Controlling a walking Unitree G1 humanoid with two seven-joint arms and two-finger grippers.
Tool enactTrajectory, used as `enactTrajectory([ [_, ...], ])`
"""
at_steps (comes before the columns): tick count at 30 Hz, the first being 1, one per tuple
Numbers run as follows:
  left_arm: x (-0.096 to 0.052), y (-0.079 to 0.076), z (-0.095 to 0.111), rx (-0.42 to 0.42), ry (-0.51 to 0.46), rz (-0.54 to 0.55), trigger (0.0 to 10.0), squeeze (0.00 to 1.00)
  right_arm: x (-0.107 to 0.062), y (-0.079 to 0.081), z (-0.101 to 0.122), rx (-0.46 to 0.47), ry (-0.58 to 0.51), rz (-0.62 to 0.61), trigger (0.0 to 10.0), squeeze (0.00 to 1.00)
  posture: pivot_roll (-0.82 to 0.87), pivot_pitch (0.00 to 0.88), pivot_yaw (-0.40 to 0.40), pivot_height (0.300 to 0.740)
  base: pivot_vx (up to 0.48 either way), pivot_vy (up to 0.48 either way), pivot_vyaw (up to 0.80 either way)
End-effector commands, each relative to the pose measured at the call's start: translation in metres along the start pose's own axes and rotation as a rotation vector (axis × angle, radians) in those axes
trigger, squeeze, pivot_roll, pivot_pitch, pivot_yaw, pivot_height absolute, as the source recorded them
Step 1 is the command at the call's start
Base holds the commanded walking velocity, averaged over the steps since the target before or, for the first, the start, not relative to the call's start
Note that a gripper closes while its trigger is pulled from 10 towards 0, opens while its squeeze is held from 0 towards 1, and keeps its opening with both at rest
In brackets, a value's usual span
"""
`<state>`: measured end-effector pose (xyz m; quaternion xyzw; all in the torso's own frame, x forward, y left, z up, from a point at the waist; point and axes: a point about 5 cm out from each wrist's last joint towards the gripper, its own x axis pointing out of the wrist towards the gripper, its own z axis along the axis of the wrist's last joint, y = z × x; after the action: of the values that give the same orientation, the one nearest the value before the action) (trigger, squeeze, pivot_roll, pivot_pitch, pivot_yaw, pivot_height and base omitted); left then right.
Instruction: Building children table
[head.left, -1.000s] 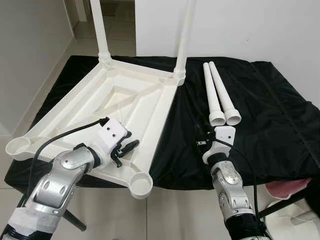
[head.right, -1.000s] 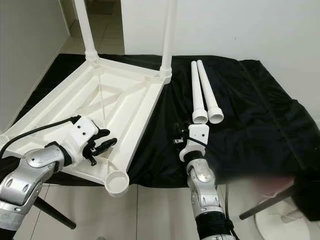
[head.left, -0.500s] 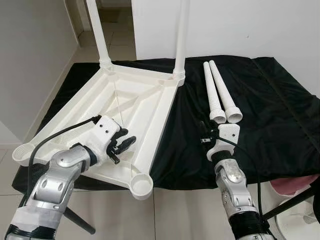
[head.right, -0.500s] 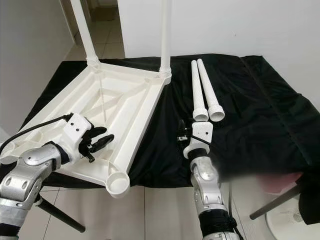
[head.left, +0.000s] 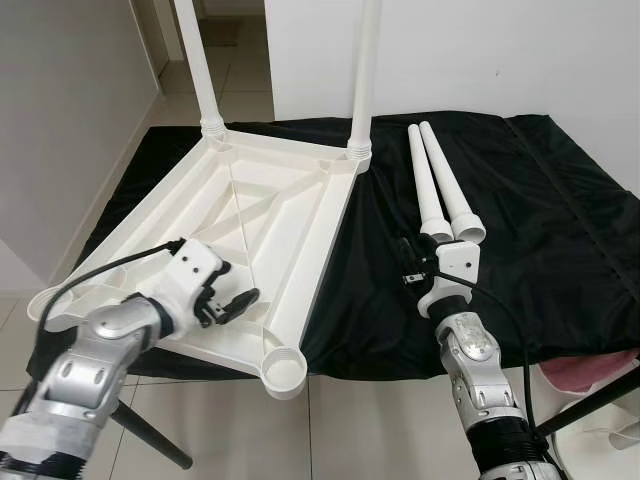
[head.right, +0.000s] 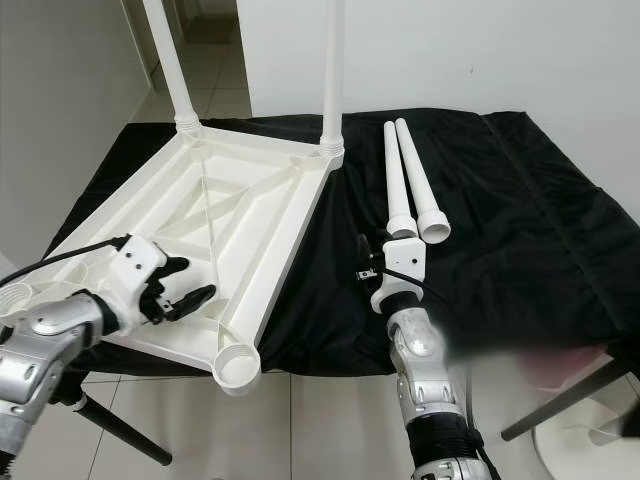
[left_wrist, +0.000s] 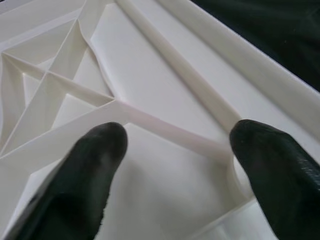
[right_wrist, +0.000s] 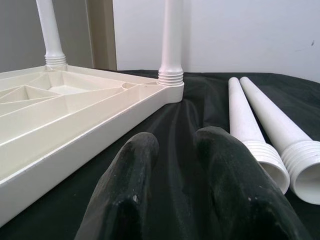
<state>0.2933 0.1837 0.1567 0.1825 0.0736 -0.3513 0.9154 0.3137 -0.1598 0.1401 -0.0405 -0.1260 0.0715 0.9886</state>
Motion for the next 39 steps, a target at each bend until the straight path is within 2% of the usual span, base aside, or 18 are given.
enactTrajectory([
  [1,-0.003,-0.012,-0.006,0.002,0.031,-0.244,10.0,1.0,0.002,-0.001,0.0,0.0,-0.006,0.004,10.0,0.0,-0.03,0.0,0.062,0.74,0.0,0.0,0.0],
  [2,-0.007,-0.013,-0.012,0.018,0.07,-0.285,10.0,0.0,0.002,-0.001,0.0,-0.003,-0.006,0.012,10.0,0.0,-0.02,0.0,0.051,0.74,0.0,0.0,0.0],
  [4,-0.007,-0.013,-0.012,0.018,0.07,-0.285,10.0,0.0,0.002,-0.001,0.0,-0.003,-0.006,0.012,10.0,0.0,-0.02,0.0,0.051,0.74,0.0,0.0,0.0],
  [6,-0.014,-0.011,-0.023,0.052,0.144,-0.327,10.0,0.0,0.004,0.001,0.0,-0.008,-0.002,0.033,10.0,0.0,-0.01,0.0,0.035,0.74,0.0,0.0,0.0],
  [8,-0.018,-0.009,-0.028,0.062,0.178,-0.352,10.0,0.0,0.005,0.002,0.0,-0.007,0.001,0.048,10.0,0.0,-0.01,0.0,0.031,0.74,0.0,0.0,0.0],
  [14,-0.024,-0.007,-0.032,0.07,0.217,-0.37,10.0,0.0,0.005,0.004,-0.001,-0.007,0.002,0.059,10.0,0.0,-0.01,0.0,0.027,0.74,0.0,0.0,0.0],
  [19,-0.02,-0.002,-0.033,0.082,0.225,-0.326,10.0,0.0,0.006,0.005,-0.001,-0.006,0.002,0.064,10.0,0.0,-0.01,0.0,0.028,0.74,0.0,0.0,0.0],
  [22,-0.008,0.006,-0.035,0.119,0.236,-0.247,10.0,0.0,0.006,0.006,-0.001,-0.003,-0.002,0.066,10.0,0.0,-0.02,0.0,0.03,0.74,0.0,0.0,0.0],
  [27,0.005,0.012,-0.037,0.123,0.27,-0.209,10.0,0.0,0.006,0.009,-0.001,0.0,-0.003,0.068,10.0,0.0,-0.03,0.0,0.043,0.74,0.0,0.0,0.0],
  [39,0.015,0.011,-0.045,0.132,0.333,-0.23,10.0,0.0,0.003,0.009,-0.002,0.005,-0.007,0.052,10.0,0.0,-0.05,0.0,0.063,0.74,0.0,0.0,0.0],
])
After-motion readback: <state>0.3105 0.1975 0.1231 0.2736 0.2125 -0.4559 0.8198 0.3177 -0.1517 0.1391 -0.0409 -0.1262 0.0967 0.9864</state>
